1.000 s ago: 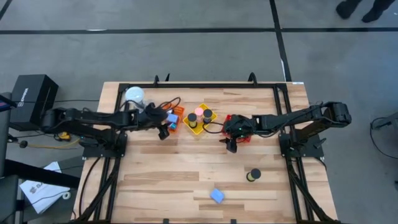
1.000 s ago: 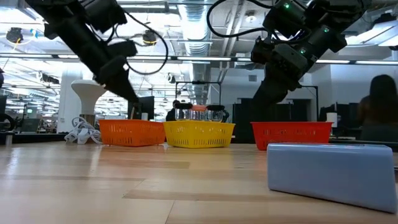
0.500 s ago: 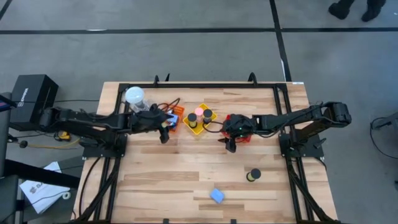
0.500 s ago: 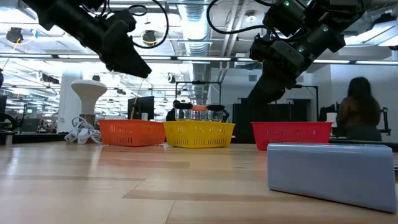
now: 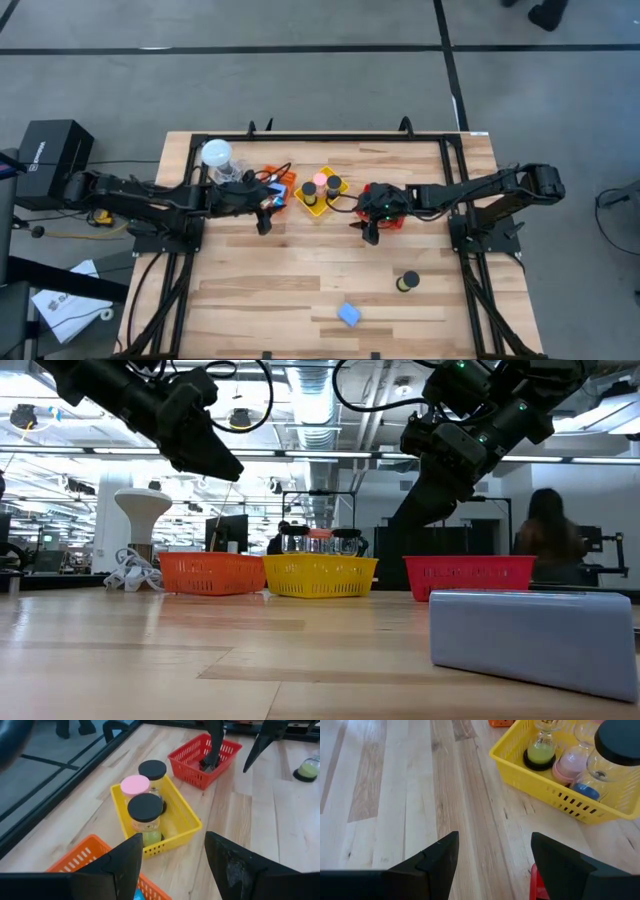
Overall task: Pick & Place Office items
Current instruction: Put the blue charger adapter in the orange bin
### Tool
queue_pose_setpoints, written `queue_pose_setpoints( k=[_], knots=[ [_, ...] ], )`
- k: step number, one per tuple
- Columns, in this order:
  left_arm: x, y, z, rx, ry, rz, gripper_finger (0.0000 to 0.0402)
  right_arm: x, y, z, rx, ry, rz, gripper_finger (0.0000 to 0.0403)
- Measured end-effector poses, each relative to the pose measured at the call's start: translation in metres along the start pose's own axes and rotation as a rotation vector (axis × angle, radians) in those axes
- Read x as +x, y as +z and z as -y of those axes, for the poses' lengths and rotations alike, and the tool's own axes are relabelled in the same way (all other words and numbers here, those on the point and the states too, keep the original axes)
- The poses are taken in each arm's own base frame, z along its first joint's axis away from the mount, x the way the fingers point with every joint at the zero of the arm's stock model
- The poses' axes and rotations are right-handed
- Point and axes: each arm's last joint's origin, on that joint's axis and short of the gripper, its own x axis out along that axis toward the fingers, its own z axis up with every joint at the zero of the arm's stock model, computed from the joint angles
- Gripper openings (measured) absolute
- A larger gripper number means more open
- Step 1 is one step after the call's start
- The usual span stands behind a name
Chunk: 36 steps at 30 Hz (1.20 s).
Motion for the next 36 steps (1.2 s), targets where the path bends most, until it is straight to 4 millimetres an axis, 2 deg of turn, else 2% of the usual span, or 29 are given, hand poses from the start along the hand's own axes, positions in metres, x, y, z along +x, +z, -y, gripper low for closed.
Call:
queue_pose_setpoints(
  k=[36],
  knots=[
    [0.0,0.0042,0.0005,-0.018,-0.005,0.041,0.021,-0.0002,0.0051,-0.0012,0.002,0.007,0.053,0.024]
  ],
)
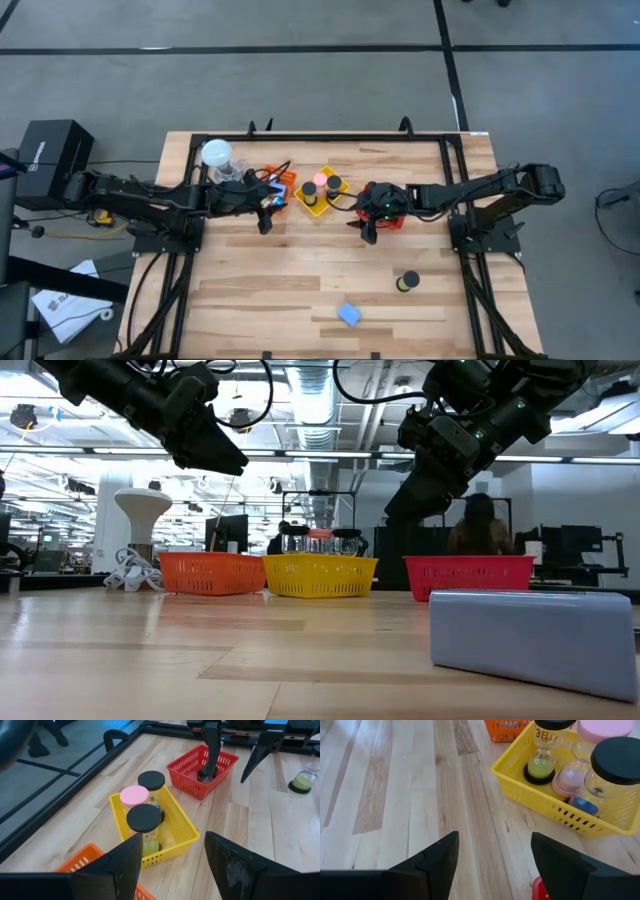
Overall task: Pick & Place Office items
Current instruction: Put the blue charger adapter in the orange bin
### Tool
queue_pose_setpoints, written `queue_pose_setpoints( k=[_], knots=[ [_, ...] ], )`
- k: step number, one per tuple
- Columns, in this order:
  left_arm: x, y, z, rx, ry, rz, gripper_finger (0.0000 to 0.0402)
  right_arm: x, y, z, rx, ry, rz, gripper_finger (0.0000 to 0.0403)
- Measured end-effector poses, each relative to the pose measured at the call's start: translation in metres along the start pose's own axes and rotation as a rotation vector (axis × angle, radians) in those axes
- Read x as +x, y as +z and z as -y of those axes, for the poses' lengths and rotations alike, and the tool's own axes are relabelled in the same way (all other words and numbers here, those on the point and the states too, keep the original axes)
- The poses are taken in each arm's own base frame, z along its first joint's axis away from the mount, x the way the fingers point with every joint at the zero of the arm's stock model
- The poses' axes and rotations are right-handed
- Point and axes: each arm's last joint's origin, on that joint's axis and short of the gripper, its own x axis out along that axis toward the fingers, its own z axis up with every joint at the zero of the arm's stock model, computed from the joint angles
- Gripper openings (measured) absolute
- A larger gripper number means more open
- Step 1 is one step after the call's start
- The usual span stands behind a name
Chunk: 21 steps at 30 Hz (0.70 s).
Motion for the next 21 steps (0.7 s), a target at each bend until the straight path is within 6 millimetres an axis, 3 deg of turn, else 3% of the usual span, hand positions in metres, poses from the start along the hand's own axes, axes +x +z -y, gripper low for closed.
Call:
queue_pose_setpoints(
  k=[21],
  knots=[
    [0.0,0.0015,0.0002,-0.006,-0.002,0.015,0.021,0.0,-0.0001,-0.0001,0.0,0.0,0.0,0.024]
  ],
)
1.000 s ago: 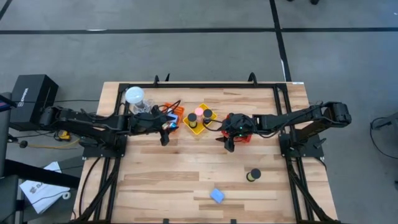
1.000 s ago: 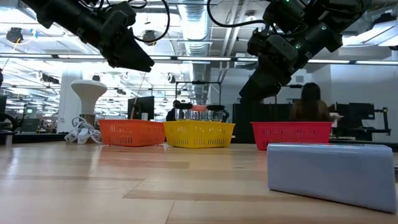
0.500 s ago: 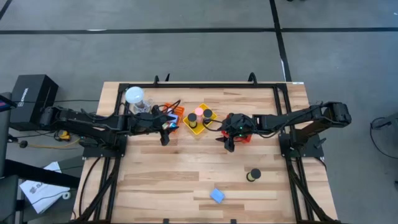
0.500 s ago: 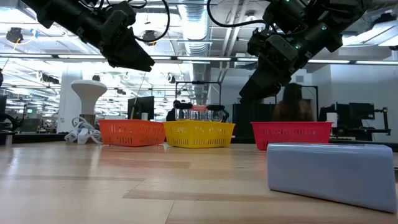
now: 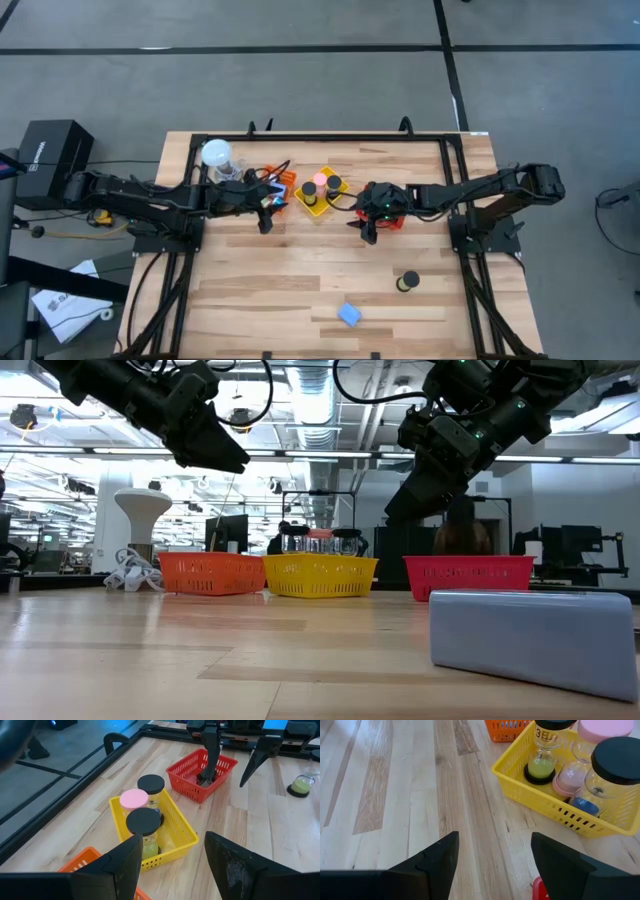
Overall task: Pick & Place Office items
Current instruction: Put the blue charger adapter in the orange bin
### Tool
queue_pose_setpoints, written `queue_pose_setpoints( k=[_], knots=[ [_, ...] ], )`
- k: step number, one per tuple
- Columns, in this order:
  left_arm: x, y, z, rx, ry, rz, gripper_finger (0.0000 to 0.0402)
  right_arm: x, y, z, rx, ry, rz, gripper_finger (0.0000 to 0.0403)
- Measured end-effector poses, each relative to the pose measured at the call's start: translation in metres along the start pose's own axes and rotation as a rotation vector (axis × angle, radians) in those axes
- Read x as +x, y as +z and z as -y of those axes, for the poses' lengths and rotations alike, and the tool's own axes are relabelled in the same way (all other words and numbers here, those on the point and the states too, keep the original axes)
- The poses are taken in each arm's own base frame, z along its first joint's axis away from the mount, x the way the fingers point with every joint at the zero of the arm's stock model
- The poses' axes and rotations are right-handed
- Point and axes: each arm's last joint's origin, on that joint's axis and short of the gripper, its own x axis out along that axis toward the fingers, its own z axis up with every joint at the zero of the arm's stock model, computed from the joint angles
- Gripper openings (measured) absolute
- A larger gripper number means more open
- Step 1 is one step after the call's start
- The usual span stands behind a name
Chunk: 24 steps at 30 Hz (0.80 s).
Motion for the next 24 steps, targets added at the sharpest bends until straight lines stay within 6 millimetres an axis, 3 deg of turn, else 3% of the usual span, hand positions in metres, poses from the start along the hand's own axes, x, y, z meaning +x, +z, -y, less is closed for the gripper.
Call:
queue_pose_setpoints(
  k=[24],
  knots=[
    [0.0,0.0023,0.0003,-0.009,-0.003,0.023,0.021,0.0,0.0023,0.0001,0.002,0.002,0.022,0.024]
  ],
)
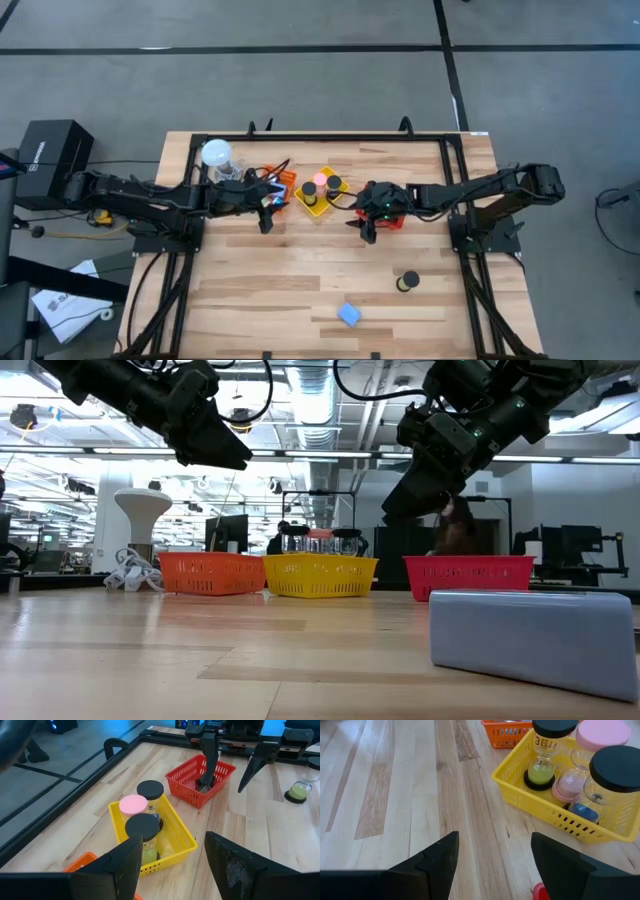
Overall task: Pick & Place Office items
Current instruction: Put the blue charger adapter in the orange bin
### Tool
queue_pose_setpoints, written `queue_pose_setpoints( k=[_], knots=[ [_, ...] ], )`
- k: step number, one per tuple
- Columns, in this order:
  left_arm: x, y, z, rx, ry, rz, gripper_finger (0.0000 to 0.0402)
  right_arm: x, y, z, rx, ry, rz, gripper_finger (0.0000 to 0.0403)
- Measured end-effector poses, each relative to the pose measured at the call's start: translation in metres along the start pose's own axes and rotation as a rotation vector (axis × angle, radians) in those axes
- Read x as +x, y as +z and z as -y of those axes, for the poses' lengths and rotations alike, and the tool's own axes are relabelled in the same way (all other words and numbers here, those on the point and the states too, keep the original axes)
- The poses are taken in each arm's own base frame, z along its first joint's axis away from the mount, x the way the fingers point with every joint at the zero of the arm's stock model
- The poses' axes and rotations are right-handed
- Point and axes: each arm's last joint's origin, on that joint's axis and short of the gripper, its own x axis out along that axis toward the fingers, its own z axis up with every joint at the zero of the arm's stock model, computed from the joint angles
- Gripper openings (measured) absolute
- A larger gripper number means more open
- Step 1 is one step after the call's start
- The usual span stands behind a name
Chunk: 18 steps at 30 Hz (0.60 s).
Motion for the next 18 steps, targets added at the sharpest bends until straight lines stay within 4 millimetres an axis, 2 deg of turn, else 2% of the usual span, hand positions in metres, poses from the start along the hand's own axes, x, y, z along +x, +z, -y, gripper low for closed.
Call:
queue_pose_setpoints(
  k=[18],
  knots=[
    [0.0,0.001,0.0001,-0.004,-0.001,0.01,0.021,0.0,-0.0002,-0.0005,-0.001,0.001,-0.001,0.024]
  ],
)
